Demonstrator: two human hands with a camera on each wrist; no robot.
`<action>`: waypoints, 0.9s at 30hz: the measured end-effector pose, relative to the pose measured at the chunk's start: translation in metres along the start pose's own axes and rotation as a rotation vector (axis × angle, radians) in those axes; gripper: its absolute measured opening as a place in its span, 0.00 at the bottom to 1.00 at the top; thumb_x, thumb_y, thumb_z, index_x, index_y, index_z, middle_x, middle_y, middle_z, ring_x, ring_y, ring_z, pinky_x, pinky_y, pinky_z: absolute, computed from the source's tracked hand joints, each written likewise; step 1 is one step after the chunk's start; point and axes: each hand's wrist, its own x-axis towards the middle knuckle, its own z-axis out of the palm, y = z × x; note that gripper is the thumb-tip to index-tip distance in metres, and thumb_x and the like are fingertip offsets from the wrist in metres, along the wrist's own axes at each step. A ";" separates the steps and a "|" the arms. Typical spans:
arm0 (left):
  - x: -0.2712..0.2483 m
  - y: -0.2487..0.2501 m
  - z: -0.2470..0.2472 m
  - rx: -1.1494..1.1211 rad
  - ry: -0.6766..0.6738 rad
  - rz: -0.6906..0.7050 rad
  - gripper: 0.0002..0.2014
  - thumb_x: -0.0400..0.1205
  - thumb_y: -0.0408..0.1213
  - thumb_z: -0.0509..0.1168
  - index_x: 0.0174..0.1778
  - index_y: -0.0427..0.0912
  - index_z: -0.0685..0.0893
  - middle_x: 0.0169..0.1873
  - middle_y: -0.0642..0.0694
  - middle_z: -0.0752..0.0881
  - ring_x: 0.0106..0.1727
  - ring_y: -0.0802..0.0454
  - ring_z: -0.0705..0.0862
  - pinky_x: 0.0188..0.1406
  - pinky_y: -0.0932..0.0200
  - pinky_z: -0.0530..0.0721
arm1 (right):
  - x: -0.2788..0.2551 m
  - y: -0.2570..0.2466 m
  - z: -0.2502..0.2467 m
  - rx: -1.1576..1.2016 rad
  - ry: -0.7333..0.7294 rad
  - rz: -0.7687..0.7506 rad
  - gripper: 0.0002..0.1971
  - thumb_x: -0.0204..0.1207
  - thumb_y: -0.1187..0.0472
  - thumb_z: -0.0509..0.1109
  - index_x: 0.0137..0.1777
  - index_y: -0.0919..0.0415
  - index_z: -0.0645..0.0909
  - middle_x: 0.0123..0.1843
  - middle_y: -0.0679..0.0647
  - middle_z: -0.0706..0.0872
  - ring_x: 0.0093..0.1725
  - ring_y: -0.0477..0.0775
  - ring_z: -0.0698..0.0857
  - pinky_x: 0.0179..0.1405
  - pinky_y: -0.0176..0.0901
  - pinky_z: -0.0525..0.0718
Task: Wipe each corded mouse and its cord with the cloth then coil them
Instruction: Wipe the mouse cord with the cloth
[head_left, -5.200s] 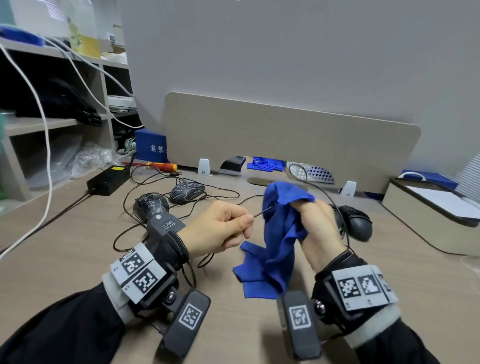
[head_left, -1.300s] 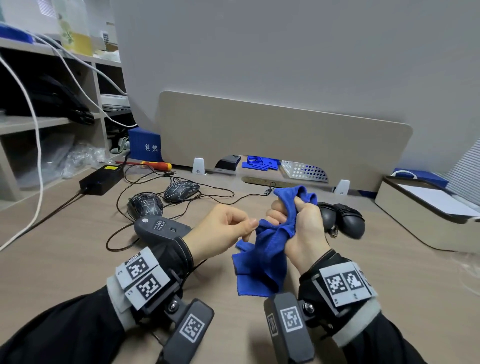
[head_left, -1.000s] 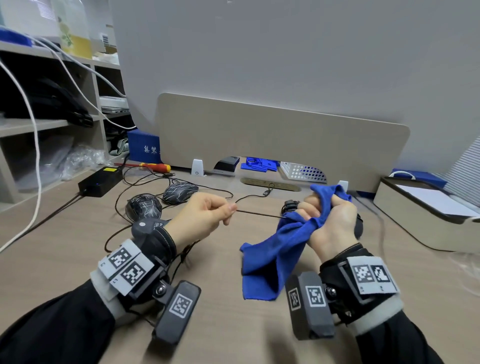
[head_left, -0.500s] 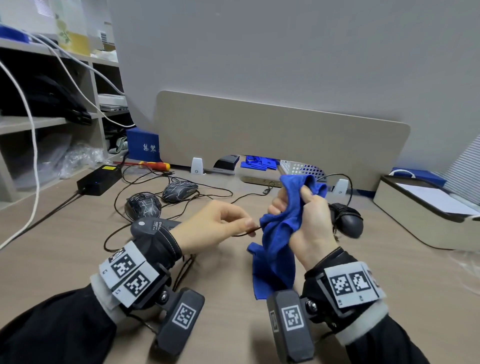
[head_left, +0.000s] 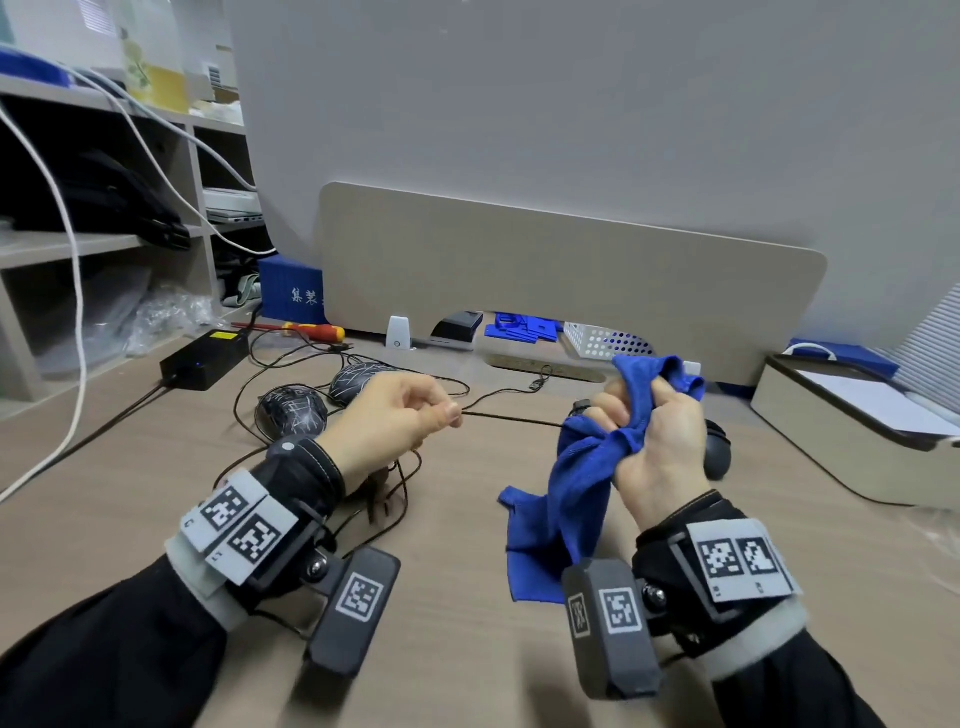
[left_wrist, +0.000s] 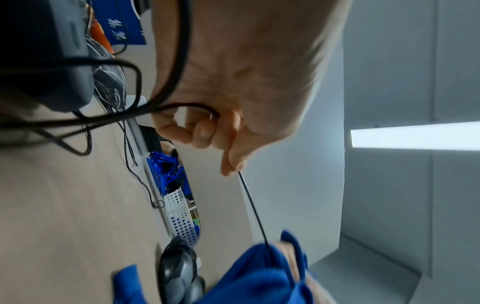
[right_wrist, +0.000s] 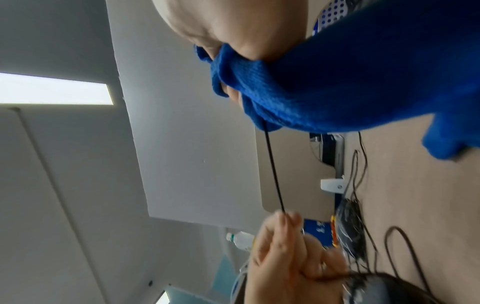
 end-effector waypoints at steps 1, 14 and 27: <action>0.001 -0.001 0.001 0.005 0.005 -0.023 0.10 0.85 0.34 0.68 0.37 0.41 0.87 0.17 0.57 0.74 0.22 0.61 0.69 0.28 0.62 0.70 | 0.001 0.000 -0.001 -0.012 0.006 -0.008 0.21 0.86 0.66 0.53 0.29 0.54 0.61 0.27 0.47 0.58 0.19 0.44 0.57 0.14 0.35 0.59; -0.008 0.012 0.018 0.129 -0.191 0.151 0.07 0.84 0.37 0.69 0.53 0.40 0.90 0.46 0.52 0.92 0.50 0.62 0.88 0.54 0.69 0.81 | -0.004 0.041 0.000 -0.427 -0.047 -0.002 0.15 0.78 0.56 0.66 0.33 0.57 0.68 0.28 0.56 0.68 0.26 0.55 0.69 0.29 0.48 0.74; -0.005 0.011 0.012 -0.132 0.029 0.041 0.13 0.85 0.33 0.66 0.34 0.38 0.84 0.17 0.57 0.77 0.20 0.60 0.63 0.22 0.65 0.61 | -0.004 0.018 0.006 -0.088 -0.074 -0.035 0.18 0.87 0.66 0.57 0.37 0.53 0.56 0.30 0.50 0.55 0.23 0.46 0.57 0.18 0.36 0.64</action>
